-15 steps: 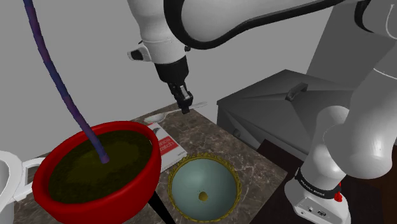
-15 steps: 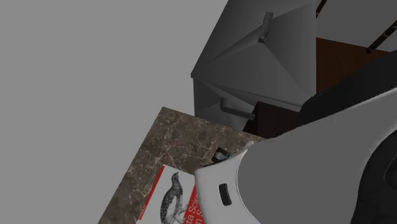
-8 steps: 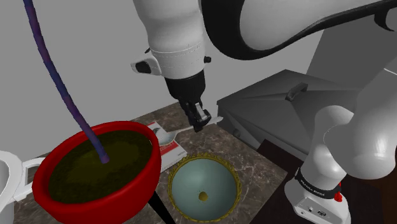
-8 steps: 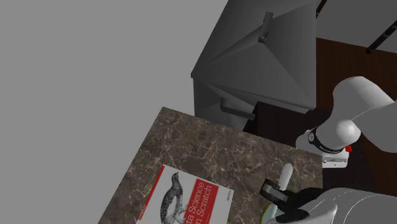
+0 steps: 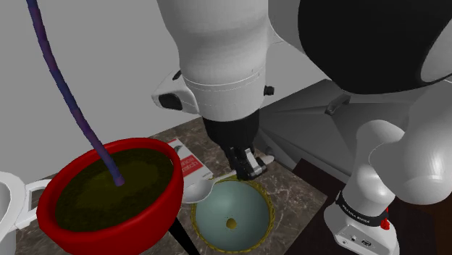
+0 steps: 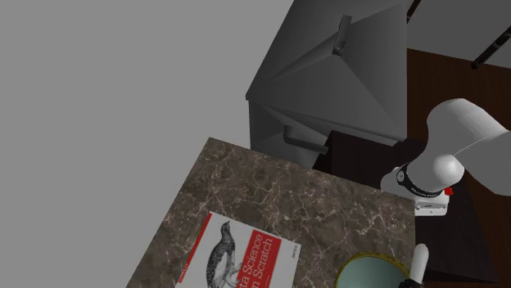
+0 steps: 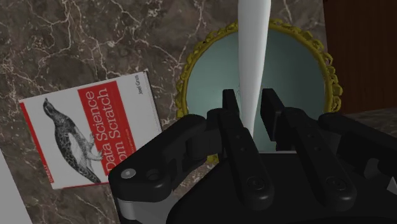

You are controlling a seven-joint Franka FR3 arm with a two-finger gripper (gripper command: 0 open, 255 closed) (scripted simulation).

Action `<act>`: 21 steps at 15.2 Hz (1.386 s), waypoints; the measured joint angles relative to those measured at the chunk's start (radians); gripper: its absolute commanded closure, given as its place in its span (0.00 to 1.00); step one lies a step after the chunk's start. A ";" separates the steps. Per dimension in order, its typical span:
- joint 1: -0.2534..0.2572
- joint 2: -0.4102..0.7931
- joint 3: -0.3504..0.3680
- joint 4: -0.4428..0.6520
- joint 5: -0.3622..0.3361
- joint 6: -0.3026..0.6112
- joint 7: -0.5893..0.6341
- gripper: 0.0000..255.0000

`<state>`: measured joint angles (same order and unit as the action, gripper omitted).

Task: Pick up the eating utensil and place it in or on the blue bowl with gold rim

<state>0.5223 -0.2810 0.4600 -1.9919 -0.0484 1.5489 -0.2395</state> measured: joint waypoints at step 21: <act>0.009 0.001 0.013 -0.168 0.001 0.188 0.036 0.00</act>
<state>0.5318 -0.2803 0.4725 -2.1598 -0.0475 1.7374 -0.2032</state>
